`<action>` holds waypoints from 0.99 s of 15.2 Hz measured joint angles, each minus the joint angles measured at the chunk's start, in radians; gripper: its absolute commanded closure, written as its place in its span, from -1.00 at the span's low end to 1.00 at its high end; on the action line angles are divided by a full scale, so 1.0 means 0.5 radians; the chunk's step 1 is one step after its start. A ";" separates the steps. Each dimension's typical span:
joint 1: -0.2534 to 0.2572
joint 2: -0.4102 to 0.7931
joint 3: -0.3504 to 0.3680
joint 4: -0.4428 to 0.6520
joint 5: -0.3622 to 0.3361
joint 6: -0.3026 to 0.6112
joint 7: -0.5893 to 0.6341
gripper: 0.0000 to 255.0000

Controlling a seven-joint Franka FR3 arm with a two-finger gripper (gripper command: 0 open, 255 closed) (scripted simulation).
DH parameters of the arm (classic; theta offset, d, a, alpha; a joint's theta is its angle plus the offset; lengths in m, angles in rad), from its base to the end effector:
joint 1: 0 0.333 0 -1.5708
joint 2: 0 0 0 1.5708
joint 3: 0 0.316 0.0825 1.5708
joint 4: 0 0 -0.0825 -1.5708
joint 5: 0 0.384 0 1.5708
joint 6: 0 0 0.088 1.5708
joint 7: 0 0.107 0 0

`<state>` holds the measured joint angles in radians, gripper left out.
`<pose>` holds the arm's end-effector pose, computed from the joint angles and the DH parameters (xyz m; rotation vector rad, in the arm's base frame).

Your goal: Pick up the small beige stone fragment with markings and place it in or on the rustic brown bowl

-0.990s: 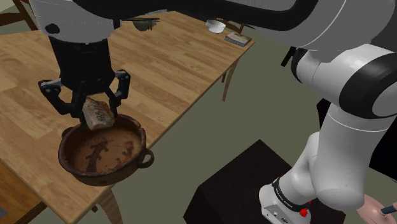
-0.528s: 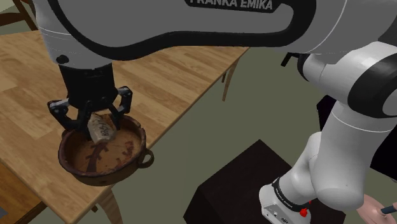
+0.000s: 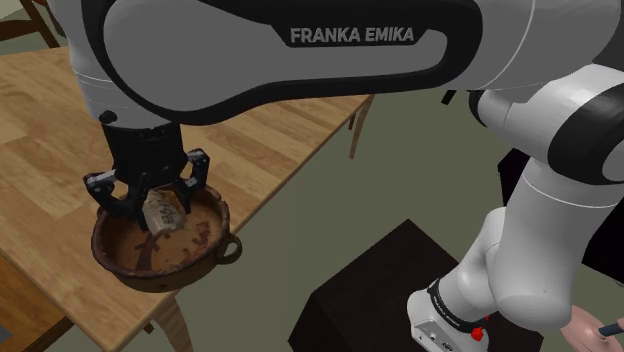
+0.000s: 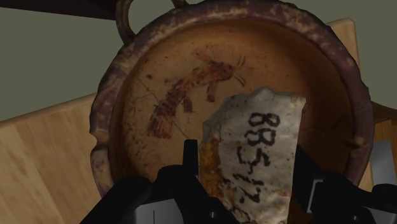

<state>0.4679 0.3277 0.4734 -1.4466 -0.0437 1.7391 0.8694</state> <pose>0.4196 0.4984 0.5184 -3.0731 -0.0884 0.1258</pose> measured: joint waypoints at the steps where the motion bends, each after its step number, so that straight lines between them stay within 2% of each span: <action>1: 0.000 0.000 0.000 0.000 0.000 0.001 0.000 1.00; 3: 0.000 0.000 0.000 -0.001 0.000 0.001 0.000 1.00; 4: 0.000 0.000 0.000 -0.001 0.000 0.001 0.000 -1.00; 10: 0.000 0.000 0.000 -0.001 0.000 0.001 0.000 -1.00; 15: 0.029 0.048 0.002 0.287 -0.021 -0.237 0.014 -1.00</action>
<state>0.4823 0.3517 0.4743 -1.3033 -0.0541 1.6203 0.8763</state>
